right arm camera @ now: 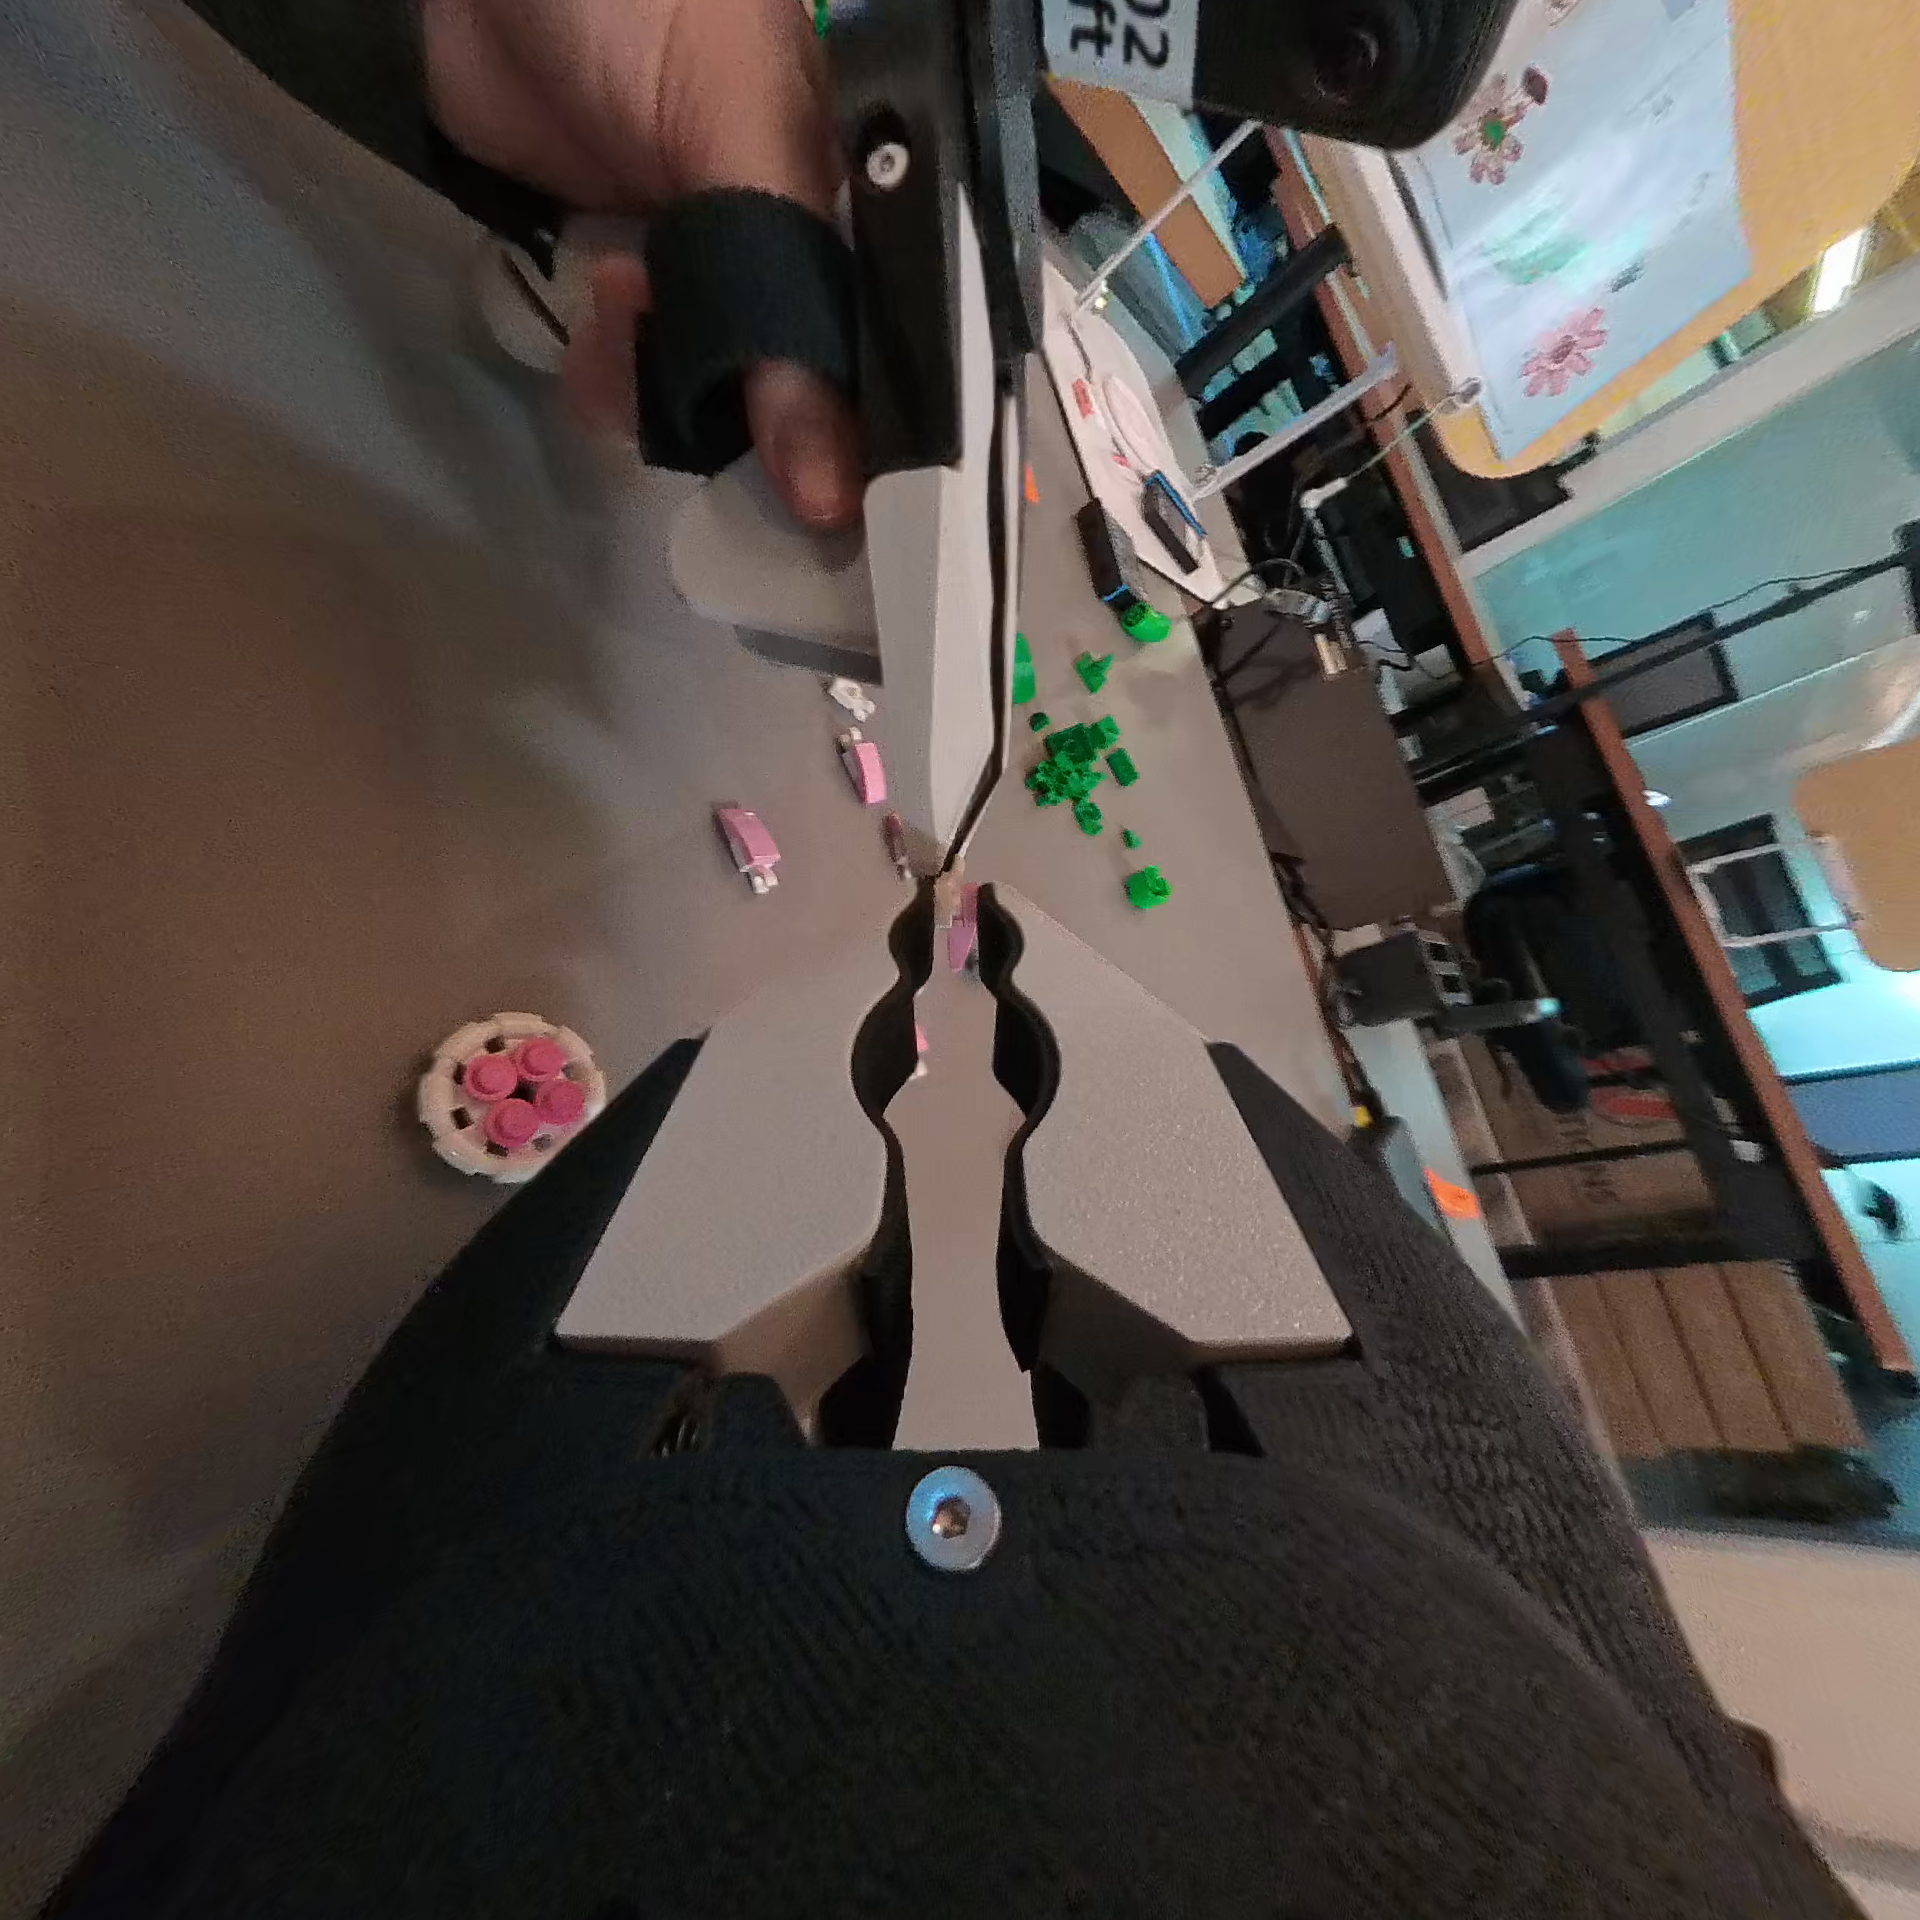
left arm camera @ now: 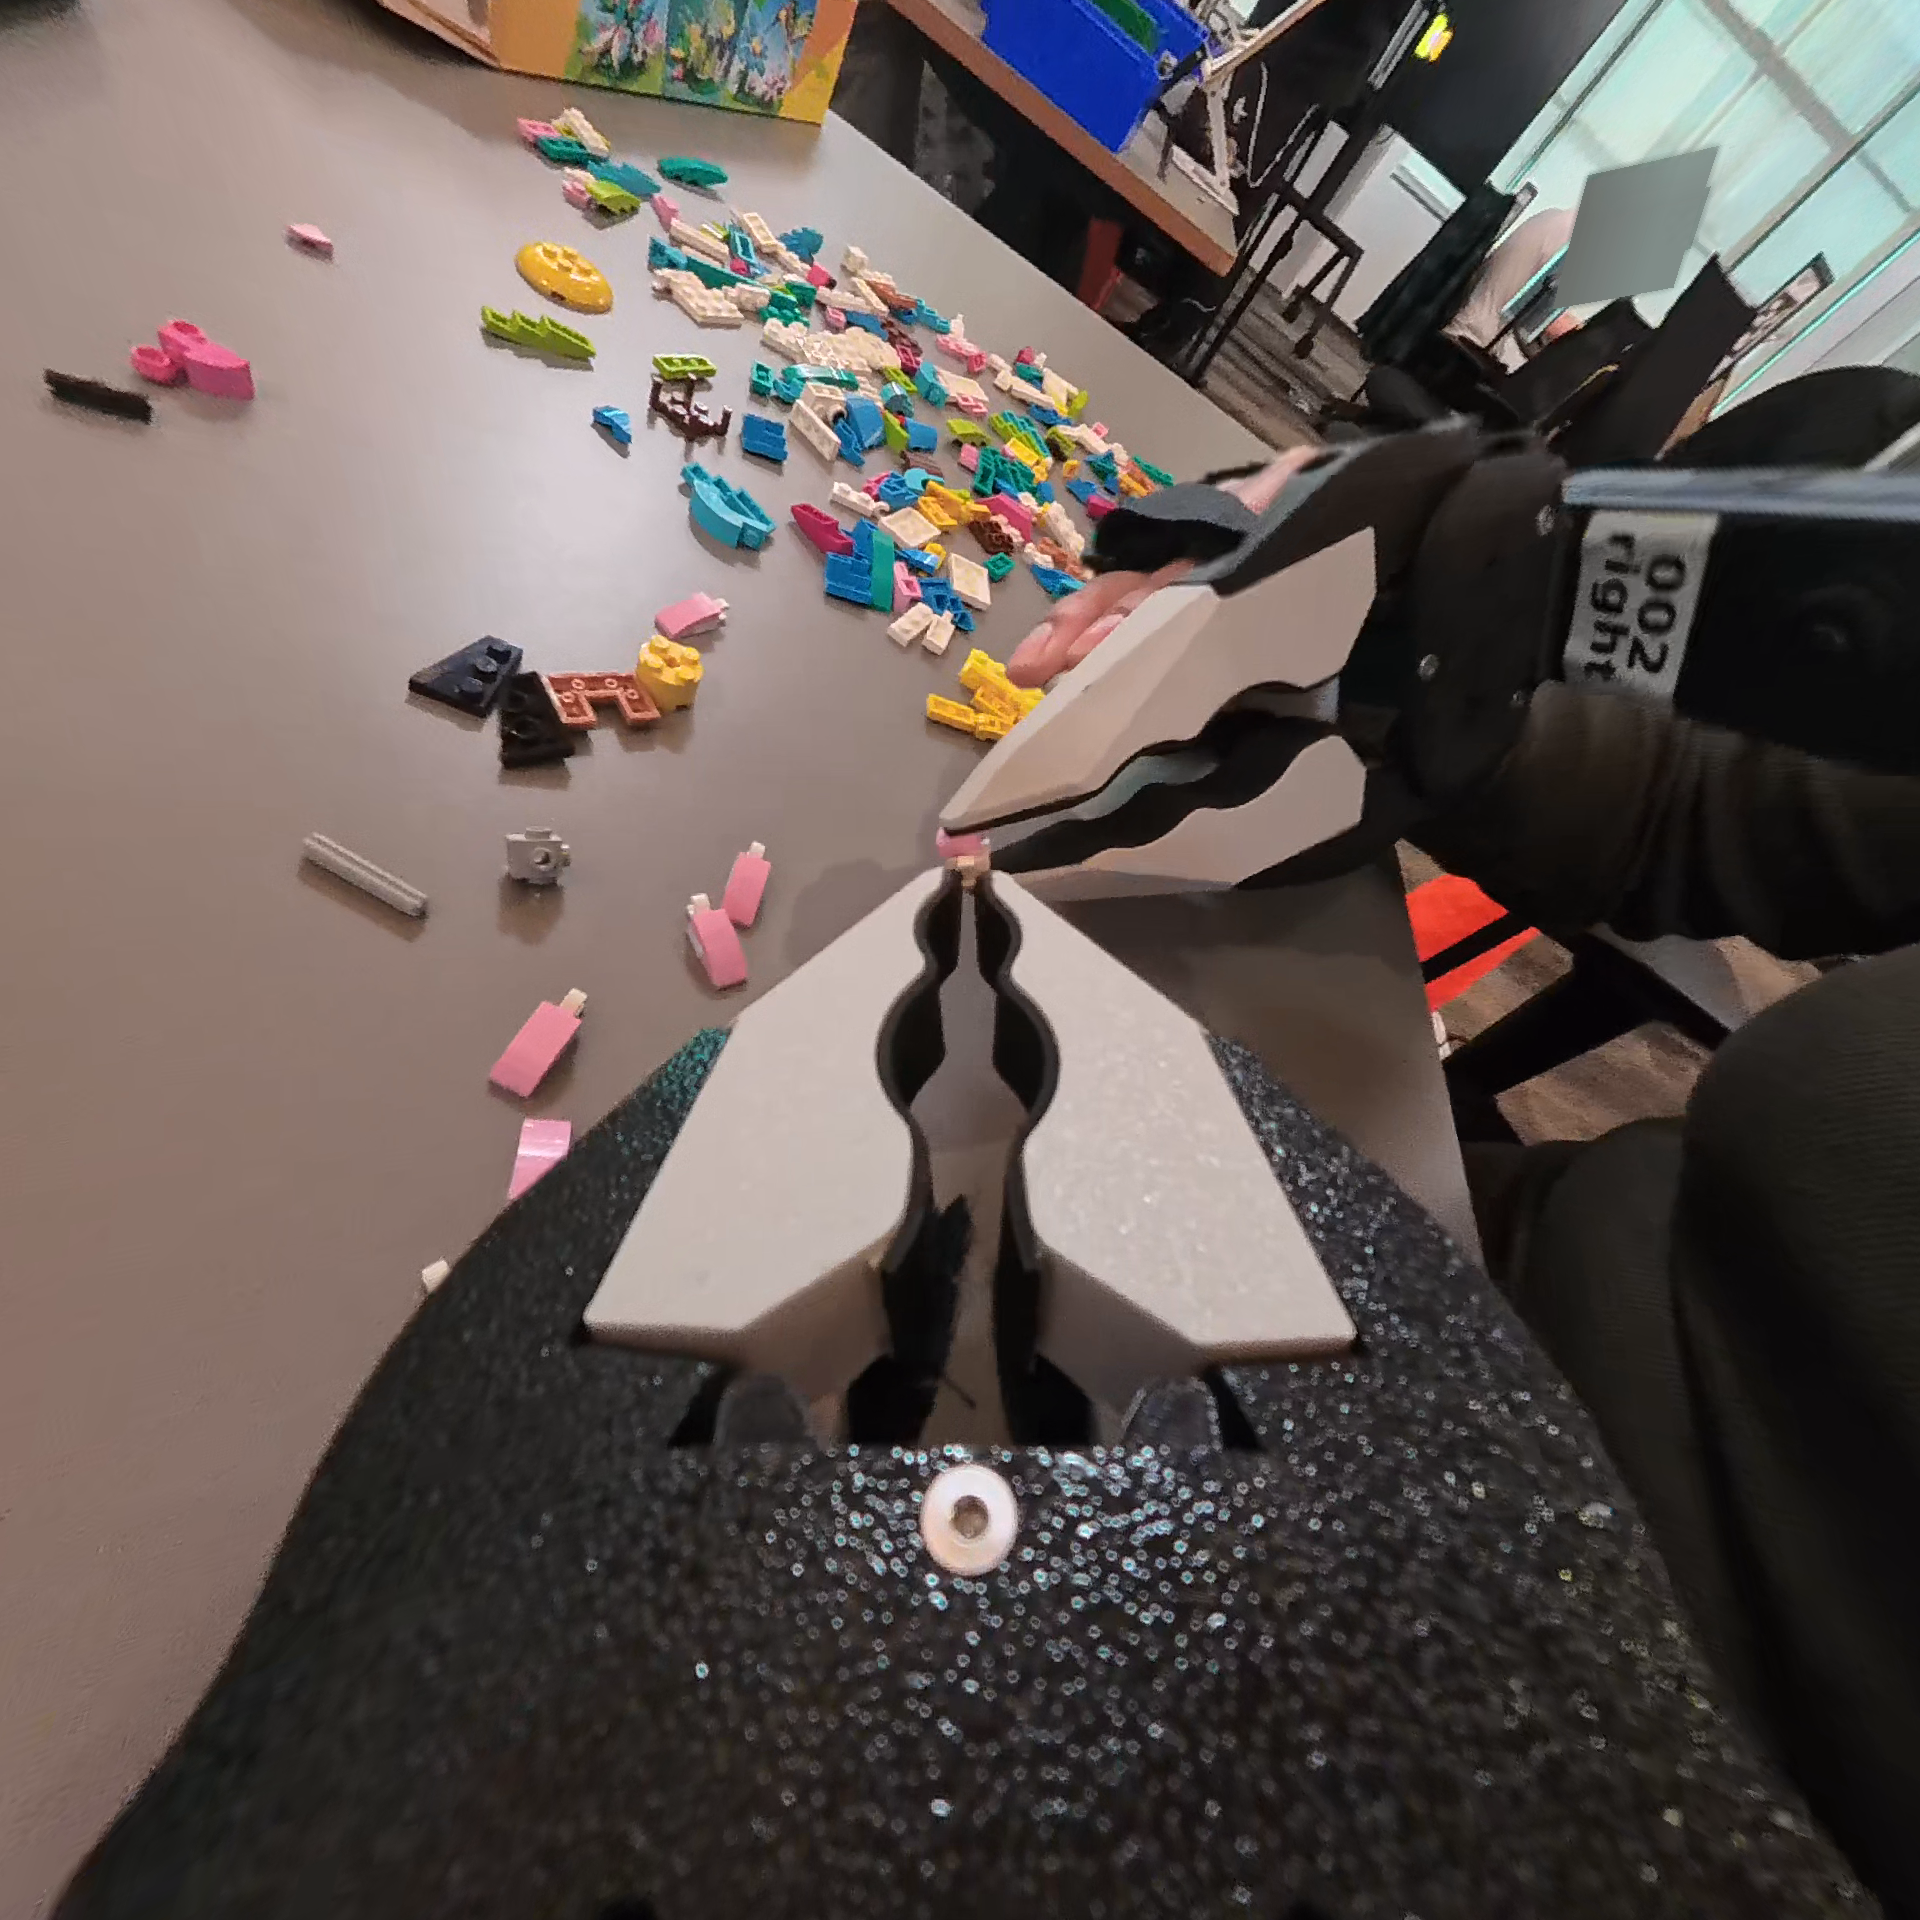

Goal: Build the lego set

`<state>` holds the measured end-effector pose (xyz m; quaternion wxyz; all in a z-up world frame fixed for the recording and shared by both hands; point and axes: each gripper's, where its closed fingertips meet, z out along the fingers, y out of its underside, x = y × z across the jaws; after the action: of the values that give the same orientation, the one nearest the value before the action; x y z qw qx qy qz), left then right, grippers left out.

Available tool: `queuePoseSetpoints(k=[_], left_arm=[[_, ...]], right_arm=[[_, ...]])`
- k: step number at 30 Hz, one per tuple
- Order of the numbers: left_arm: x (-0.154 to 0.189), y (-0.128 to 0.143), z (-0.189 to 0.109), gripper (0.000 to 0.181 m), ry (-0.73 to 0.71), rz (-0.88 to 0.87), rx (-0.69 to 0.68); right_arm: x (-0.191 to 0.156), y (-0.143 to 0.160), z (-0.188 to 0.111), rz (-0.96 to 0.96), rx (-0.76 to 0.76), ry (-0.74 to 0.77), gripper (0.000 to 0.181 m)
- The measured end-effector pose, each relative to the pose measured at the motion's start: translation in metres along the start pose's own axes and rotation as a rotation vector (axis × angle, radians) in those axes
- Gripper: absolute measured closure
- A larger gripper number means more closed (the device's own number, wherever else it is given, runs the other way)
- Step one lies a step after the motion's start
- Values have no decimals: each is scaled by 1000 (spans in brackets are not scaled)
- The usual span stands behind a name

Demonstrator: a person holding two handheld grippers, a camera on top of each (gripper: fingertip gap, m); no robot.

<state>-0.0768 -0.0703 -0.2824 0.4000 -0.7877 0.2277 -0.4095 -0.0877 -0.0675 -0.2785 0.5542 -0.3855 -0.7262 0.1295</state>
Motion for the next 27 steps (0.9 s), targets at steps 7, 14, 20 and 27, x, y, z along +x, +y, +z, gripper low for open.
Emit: queuePoseSetpoints(k=[7,14,20,27], left_arm=[[-3,-12,-1,181,1,-107,80],[-5,-18,-2,181,7,-162,135],[-1,-16,-2,181,27,-119,132],[2,-13,-3,180,80,-150,112]], right_arm=[[13,-1,1,-197,-64,207,174],[19,-2,0,-319,-121,337,175],[14,-2,-1,-120,-52,201,176],[9,-5,-2,27,17,117,176]])
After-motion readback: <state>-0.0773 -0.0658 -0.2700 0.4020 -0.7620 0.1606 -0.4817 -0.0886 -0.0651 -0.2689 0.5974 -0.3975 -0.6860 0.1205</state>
